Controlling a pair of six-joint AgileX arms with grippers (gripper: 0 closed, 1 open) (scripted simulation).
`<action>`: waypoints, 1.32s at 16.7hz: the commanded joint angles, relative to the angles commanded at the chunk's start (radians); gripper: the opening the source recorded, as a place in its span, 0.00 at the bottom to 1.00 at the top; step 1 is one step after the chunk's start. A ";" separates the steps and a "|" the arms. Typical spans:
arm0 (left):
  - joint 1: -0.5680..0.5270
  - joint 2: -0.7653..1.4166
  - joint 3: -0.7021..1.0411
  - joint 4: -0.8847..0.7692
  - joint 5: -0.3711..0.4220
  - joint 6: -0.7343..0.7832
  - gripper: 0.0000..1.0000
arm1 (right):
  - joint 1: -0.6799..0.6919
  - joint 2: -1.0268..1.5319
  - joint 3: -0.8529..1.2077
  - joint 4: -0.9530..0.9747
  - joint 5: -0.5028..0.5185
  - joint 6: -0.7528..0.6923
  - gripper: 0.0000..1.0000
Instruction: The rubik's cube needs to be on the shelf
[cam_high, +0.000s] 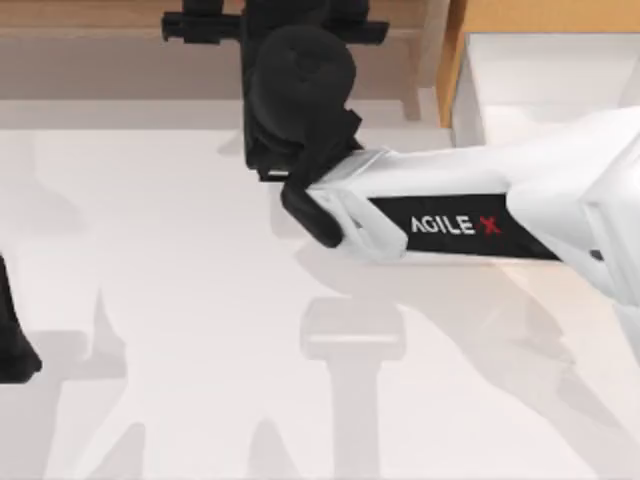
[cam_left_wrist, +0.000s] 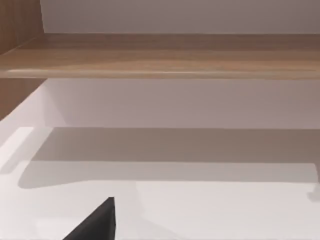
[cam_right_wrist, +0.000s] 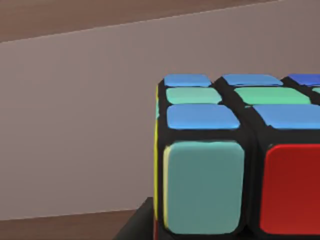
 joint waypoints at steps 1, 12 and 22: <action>0.000 0.000 0.000 0.000 0.000 0.000 1.00 | -0.008 0.020 0.034 -0.021 -0.009 0.003 0.00; 0.000 0.000 0.000 0.000 0.000 0.000 1.00 | -0.143 0.209 0.283 -0.253 -0.041 -0.010 0.00; 0.000 0.000 0.000 0.000 0.000 0.000 1.00 | -0.143 0.209 0.283 -0.253 -0.041 -0.010 0.60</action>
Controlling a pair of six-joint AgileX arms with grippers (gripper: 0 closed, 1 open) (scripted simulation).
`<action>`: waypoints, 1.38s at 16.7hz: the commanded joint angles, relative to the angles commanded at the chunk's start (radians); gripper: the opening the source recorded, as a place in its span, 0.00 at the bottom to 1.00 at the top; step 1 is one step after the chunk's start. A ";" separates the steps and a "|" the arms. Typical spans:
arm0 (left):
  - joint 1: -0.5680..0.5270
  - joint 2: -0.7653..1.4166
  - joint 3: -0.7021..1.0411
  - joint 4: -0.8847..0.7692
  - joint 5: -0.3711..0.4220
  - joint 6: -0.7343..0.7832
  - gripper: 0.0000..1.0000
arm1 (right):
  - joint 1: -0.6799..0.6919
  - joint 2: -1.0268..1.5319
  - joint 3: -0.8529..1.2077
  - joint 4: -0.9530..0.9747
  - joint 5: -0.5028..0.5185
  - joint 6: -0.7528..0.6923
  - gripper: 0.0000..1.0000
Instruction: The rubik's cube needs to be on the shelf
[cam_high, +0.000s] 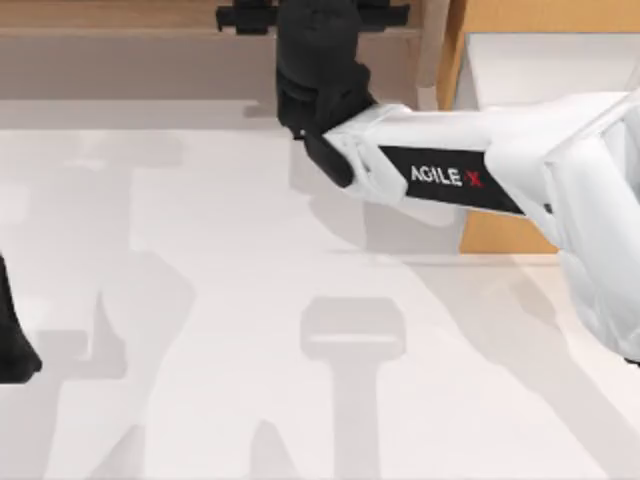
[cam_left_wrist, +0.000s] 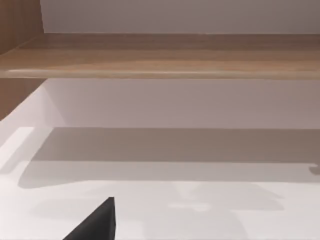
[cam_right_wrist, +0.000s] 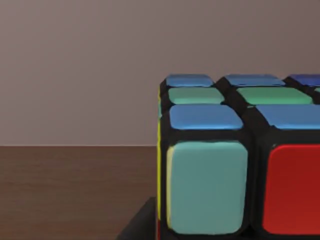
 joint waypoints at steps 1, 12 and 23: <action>0.000 0.000 0.000 0.000 0.000 0.000 1.00 | 0.000 0.000 0.000 0.000 0.000 0.000 0.68; 0.000 0.000 0.000 0.000 0.000 0.000 1.00 | 0.000 0.000 0.000 0.000 0.000 0.000 1.00; 0.000 0.000 0.000 0.000 0.000 0.000 1.00 | 0.038 -0.193 -0.348 0.222 -0.128 -0.255 1.00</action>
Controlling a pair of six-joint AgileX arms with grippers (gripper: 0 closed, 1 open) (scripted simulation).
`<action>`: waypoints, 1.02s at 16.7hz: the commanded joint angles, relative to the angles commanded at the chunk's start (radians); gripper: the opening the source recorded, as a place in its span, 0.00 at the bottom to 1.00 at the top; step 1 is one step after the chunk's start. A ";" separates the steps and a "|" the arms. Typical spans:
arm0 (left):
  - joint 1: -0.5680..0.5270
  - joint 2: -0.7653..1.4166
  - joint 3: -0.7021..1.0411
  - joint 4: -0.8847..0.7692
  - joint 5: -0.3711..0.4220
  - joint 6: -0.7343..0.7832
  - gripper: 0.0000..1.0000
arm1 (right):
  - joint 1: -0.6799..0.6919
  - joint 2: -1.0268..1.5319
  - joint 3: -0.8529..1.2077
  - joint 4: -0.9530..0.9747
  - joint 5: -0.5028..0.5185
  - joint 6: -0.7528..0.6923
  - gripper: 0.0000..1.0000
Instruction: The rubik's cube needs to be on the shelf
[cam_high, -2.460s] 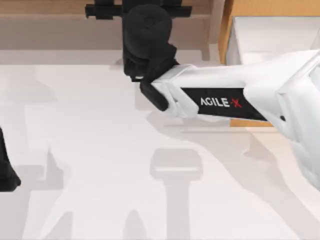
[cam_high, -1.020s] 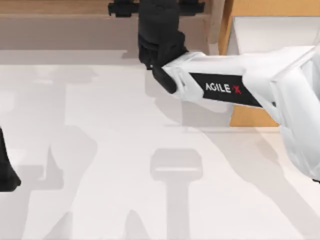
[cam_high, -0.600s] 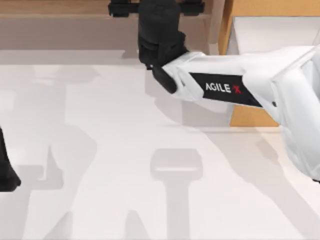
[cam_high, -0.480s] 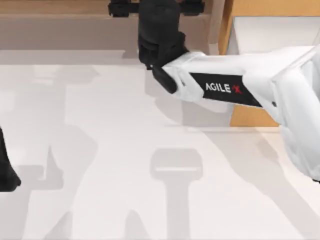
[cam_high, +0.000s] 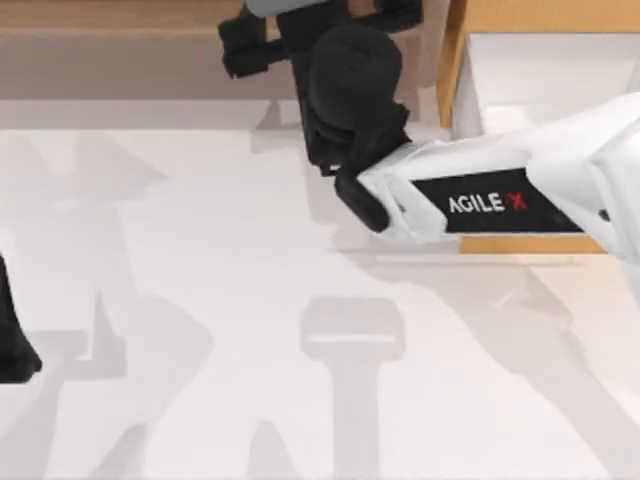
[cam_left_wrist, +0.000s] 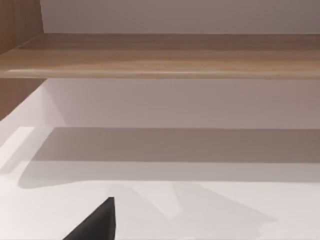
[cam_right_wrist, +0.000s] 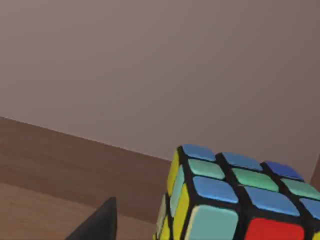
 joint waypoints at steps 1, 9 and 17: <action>0.000 0.000 0.000 0.000 0.000 0.000 1.00 | 0.004 -0.033 -0.086 0.051 -0.022 -0.062 1.00; 0.000 0.000 0.000 0.000 0.000 0.000 1.00 | -0.037 -0.235 -0.872 0.520 -0.174 -0.656 1.00; 0.000 0.000 0.000 0.000 0.000 0.000 1.00 | -0.272 -0.332 -1.299 0.764 -0.202 -1.146 1.00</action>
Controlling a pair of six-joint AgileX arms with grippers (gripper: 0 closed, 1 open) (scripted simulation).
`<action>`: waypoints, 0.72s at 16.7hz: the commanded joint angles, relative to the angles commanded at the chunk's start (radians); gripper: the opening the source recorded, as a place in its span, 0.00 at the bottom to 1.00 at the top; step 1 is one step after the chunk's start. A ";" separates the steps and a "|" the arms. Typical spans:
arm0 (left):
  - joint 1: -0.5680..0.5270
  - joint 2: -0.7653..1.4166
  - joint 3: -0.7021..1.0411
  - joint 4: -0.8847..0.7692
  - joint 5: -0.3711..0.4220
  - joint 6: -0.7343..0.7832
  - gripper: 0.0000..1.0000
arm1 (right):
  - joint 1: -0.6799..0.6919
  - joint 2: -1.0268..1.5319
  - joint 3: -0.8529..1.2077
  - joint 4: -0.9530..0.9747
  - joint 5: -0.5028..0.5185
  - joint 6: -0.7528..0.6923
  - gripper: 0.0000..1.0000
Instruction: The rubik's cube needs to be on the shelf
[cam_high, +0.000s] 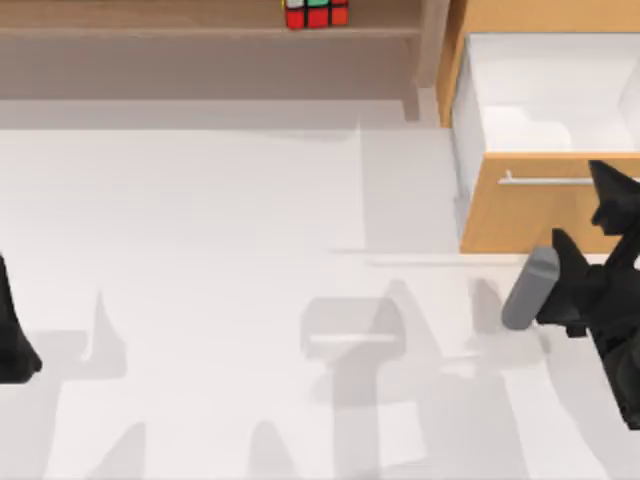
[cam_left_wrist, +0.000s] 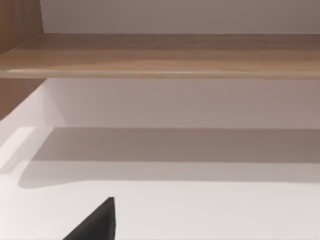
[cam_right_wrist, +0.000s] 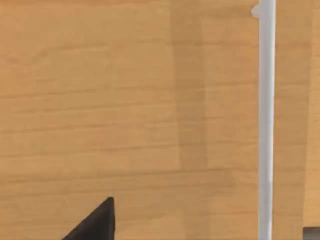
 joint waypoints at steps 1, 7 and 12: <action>0.000 0.000 0.000 0.000 0.000 0.000 1.00 | -0.032 -0.008 -0.015 0.009 0.003 -0.034 1.00; 0.000 0.000 0.000 0.000 0.000 0.000 1.00 | -0.084 -0.020 -0.030 0.017 0.008 -0.083 1.00; 0.000 0.000 0.000 0.000 0.000 0.000 1.00 | -0.098 -0.008 0.012 -0.012 -0.006 -0.083 1.00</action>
